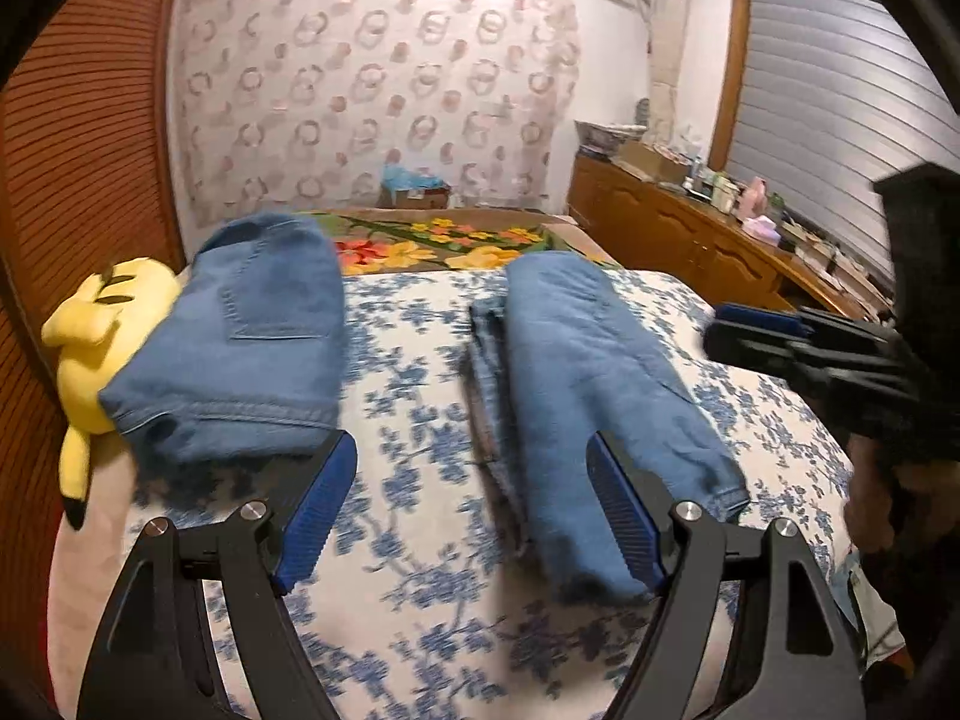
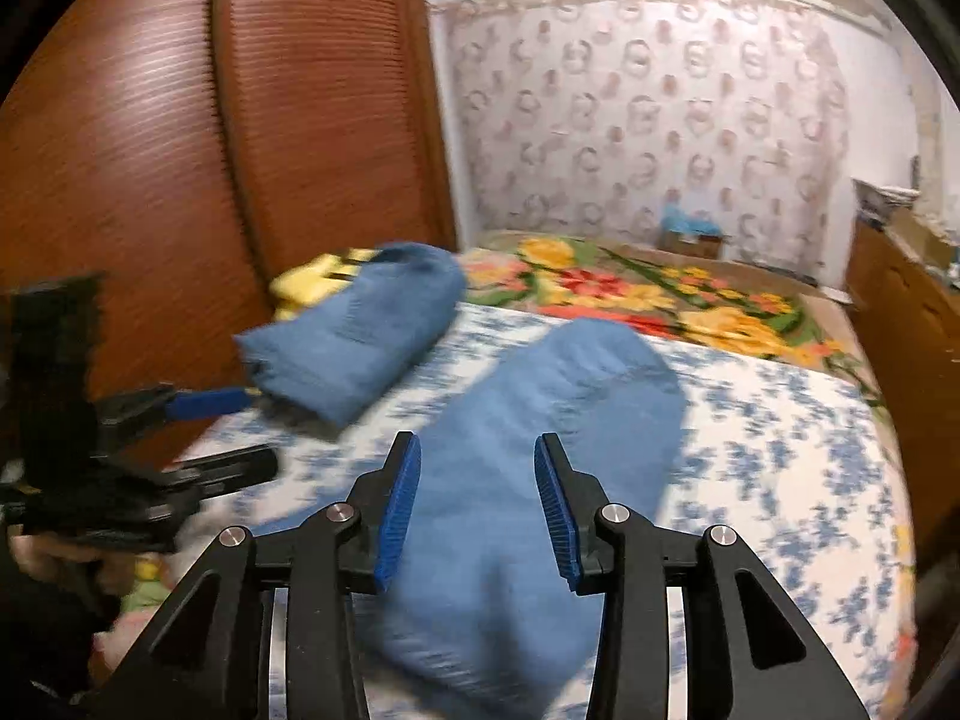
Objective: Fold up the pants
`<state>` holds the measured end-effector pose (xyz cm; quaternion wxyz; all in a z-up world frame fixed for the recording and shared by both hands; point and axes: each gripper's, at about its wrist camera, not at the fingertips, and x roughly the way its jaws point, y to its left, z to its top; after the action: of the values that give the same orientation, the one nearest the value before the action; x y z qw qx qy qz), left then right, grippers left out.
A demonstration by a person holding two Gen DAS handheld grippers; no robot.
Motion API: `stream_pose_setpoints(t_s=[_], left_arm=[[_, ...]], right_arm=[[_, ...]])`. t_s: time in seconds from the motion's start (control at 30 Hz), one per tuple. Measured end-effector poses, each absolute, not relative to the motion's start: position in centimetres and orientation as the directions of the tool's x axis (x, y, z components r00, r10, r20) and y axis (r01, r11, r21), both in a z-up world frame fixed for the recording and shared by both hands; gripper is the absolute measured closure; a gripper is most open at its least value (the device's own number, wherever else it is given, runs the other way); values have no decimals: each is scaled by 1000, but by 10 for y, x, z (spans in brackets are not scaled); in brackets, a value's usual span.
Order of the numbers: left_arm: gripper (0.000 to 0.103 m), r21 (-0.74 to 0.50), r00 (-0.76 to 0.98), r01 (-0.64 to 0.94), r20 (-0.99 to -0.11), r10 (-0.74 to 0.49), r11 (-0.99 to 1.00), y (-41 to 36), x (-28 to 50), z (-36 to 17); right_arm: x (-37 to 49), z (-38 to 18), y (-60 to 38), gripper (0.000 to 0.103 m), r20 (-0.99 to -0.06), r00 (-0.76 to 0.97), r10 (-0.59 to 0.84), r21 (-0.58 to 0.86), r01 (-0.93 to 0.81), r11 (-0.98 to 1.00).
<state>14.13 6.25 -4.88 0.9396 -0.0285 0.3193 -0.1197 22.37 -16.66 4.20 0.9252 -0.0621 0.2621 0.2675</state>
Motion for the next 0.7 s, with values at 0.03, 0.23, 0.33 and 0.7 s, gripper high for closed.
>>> stream_pose_setpoints(t_s=[0.03, 0.23, 0.33, 0.7], left_arm=[[23, -128, 762, 220, -597, -252, 967, 57, 143, -50], [23, -113, 721, 259, -638, -270, 959, 39, 146, -66], [23, -123, 714, 253, -645, -271, 960, 41, 145, -69], [23, -94, 721, 261, -643, -258, 961, 37, 175, -59]], right_arm=[[230, 39, -165, 62, -532, 722, 443, 14, -515, 857], [259, 4, -142, 62, -651, 637, 413, -4, -547, 837], [262, -16, -128, 62, -667, 618, 415, 3, -555, 832], [290, 3, -156, 58, -615, 642, 458, 89, -521, 849]])
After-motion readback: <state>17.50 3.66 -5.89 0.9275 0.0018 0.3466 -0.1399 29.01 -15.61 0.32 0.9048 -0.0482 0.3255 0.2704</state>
